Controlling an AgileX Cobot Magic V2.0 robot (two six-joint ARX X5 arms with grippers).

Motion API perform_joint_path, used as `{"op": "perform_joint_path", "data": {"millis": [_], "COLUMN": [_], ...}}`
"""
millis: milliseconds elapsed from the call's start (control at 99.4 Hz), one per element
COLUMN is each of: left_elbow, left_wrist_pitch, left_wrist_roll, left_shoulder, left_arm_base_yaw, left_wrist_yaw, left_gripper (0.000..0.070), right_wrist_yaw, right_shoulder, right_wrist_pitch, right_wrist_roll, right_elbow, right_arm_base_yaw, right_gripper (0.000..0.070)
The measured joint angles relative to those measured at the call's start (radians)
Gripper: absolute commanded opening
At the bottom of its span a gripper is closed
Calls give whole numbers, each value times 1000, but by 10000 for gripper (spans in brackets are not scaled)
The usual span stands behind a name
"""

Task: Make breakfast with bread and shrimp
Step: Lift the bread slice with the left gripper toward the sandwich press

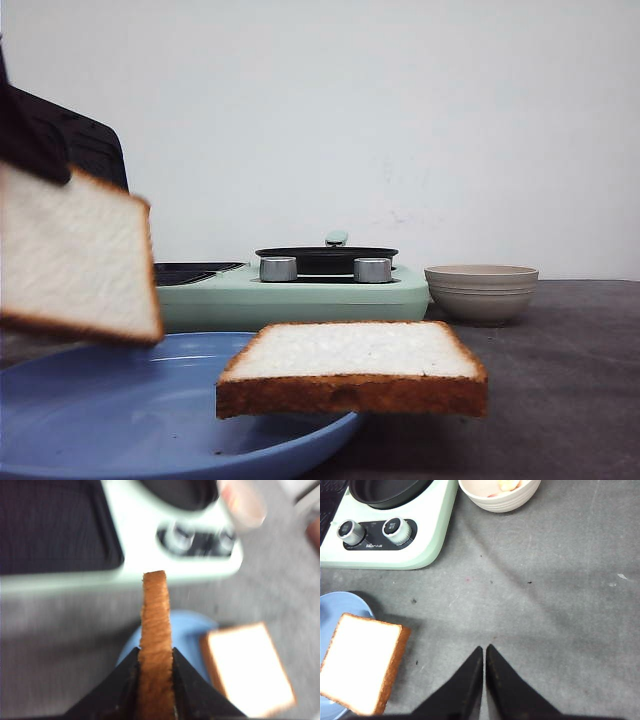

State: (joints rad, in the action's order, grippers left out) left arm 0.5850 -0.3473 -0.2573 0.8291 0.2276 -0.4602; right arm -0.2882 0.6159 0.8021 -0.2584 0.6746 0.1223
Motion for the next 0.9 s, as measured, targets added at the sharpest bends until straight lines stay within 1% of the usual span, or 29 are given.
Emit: {"op": "perform_joint_path", "data": {"millis": [251, 412, 533, 644, 774, 905], "left_elbow": [0, 0, 1, 26, 84, 143], "left_wrist_pitch": [127, 220, 293, 307, 338, 403], "left_wrist_roll": [6, 40, 77, 122, 184, 239], "left_shoulder": [0, 1, 6, 43, 125, 232], "left_arm_base_yaw": [0, 0, 0, 0, 0, 0], "left_wrist_yaw": [95, 158, 222, 275, 304, 331], "left_gripper": [1, 1, 1, 1, 1, 1], "right_wrist_yaw": [0, 0, 0, 0, 0, 0], "right_shoulder": [0, 0, 0, 0, 0, 0], "right_wrist_pitch": [1, 1, 1, 1, 1, 1], "right_wrist_roll": [0, 1, 11, 19, 23, 26], "right_elbow": [0, 0, 0, 0, 0, 0], "right_arm_base_yaw": [0, 0, 0, 0, 0, 0], "right_gripper": [3, 3, 3, 3, 3, 3]}}
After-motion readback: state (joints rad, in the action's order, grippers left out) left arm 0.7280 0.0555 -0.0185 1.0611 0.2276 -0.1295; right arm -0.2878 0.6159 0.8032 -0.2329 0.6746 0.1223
